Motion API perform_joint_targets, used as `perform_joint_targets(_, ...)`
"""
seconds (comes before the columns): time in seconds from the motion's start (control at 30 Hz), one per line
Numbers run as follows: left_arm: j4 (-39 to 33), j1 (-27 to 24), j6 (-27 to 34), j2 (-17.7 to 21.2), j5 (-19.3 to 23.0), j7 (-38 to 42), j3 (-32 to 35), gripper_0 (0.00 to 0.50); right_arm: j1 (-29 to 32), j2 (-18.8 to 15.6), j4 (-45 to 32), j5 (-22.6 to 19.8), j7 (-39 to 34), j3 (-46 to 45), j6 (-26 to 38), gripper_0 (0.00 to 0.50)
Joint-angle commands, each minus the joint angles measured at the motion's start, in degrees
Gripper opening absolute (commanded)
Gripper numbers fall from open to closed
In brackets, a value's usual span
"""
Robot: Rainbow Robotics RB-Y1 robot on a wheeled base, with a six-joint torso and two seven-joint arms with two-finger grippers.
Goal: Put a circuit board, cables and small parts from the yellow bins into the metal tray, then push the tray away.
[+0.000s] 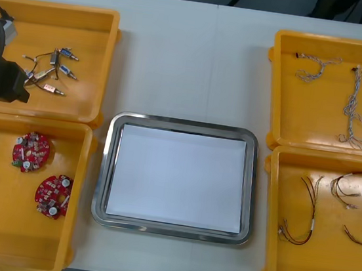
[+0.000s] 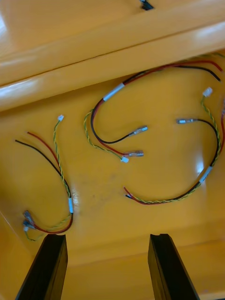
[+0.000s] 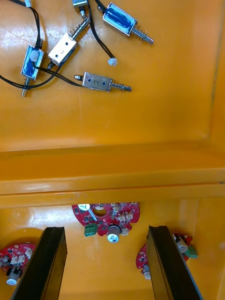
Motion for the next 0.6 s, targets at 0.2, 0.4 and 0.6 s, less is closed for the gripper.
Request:
perform_joint_targets(0.2,-7.21,6.42,0.36,0.41,1.01,-9.24,3.5,0.5,3.35,-0.23,-0.38,-0.84,-13.08,-3.31,0.07,0.5)
perform_joint_targets(0.4,-9.58,9.49,0.36,0.41,3.82,-10.03,6.84,0.5,5.46,-0.14,-0.9,-1.19,-15.63,-3.31,-2.21,0.5)
perform_joint_targets(0.6,-11.78,12.66,0.36,0.41,6.02,-10.73,9.83,0.5,5.72,0.3,-4.51,-0.58,-14.22,-1.28,-2.13,0.5)
